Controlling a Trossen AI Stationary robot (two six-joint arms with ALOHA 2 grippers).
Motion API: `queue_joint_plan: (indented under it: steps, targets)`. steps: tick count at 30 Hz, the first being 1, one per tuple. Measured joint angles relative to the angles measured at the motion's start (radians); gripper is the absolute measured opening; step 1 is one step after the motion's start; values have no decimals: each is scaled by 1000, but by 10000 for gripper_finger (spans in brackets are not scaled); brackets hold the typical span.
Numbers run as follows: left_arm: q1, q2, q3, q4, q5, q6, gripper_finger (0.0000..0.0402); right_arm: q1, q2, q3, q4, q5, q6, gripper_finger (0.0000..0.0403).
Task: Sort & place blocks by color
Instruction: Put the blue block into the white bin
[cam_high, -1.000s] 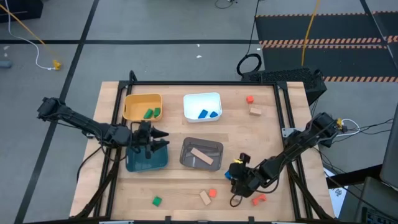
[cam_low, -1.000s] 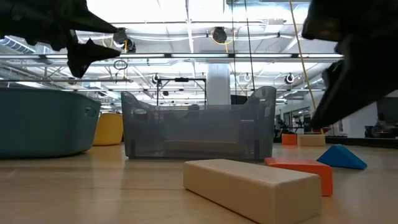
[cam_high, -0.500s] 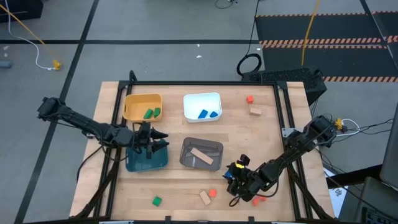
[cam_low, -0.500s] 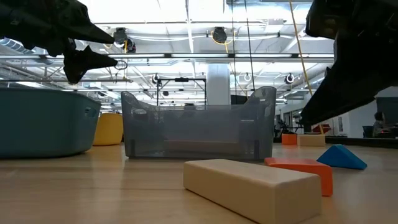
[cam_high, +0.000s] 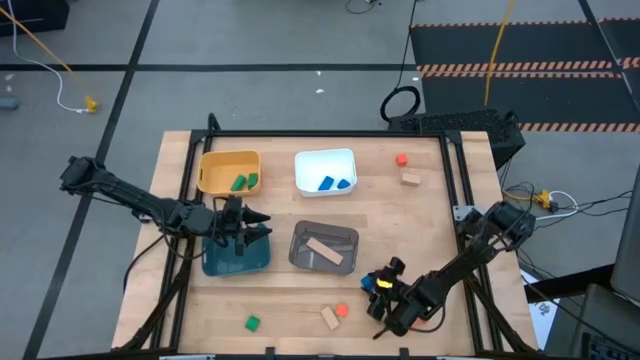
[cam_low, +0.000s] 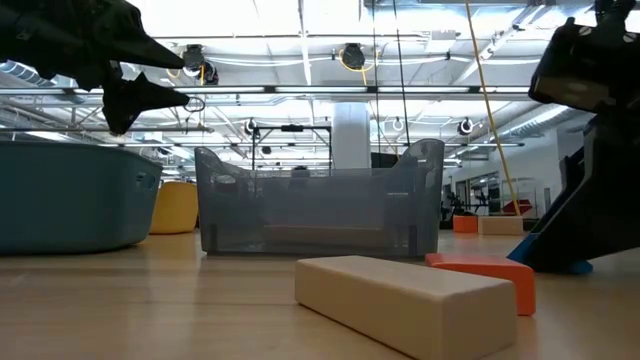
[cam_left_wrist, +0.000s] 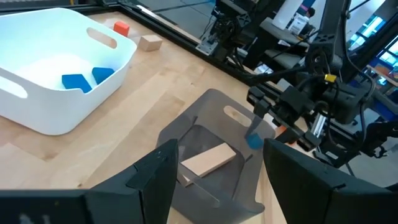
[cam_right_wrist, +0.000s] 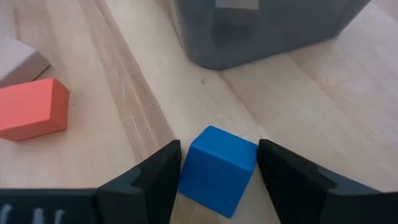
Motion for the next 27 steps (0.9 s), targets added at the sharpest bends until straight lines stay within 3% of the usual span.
queue_joint_plan:
  steps: [5, 11, 19, 24, 27]
  targets:
    - [0, 0, 0, 0, 0, 0, 235, 0, 30, 0, -7, 8, -3, 189]
    - [0, 0, 0, 1, 0, 0, 235, -2, 33, -1, -10, 5, 3, 117]
    - [0, 0, 0, 11, 0, -1, 235, -4, 6, -3, -12, -15, 4, 117]
    - [0, 0, 0, 55, 0, 3, 234, -12, -110, -9, -99, -56, -37, 117]
    - [0, 0, 0, 99, 0, 18, 234, -17, -205, -7, -168, -8, -55, 117]
